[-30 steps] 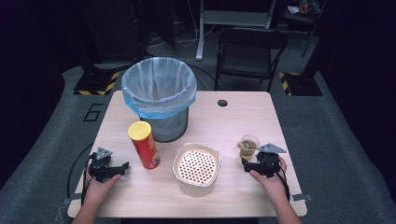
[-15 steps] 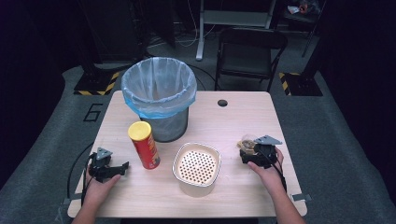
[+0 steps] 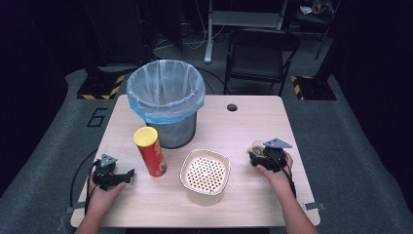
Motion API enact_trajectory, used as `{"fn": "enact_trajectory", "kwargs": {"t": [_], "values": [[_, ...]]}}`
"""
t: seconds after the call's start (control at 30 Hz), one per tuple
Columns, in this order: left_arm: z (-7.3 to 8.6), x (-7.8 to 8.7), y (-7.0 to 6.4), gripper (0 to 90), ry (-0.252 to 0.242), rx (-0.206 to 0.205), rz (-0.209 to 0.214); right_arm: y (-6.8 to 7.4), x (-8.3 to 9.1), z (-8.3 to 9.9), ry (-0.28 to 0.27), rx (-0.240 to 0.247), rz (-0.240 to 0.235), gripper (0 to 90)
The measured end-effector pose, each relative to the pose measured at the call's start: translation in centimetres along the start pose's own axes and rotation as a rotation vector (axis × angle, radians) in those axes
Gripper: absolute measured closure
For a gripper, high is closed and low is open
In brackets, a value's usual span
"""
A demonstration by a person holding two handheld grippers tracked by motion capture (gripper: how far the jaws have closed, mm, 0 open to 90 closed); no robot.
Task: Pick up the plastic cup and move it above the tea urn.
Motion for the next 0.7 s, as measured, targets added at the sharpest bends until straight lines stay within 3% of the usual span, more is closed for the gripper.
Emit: {"fn": "enact_trajectory", "kwargs": {"t": [0.7], "values": [[0.02,0.04,0.01,12.1,0.006,-0.002,0.0,0.05,-0.52,-0.04,-0.016,0.009,-0.009,33.5]]}}
Point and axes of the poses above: each handheld gripper's, and its own axes: x roughly backward along the jaws, z roughly out of its underside, y roughly to its left, the point moved 8 cm from there along -x, roughly forward along the jaws, and after that the axes turned 8 degrees about -z, right-handed, at the moved point
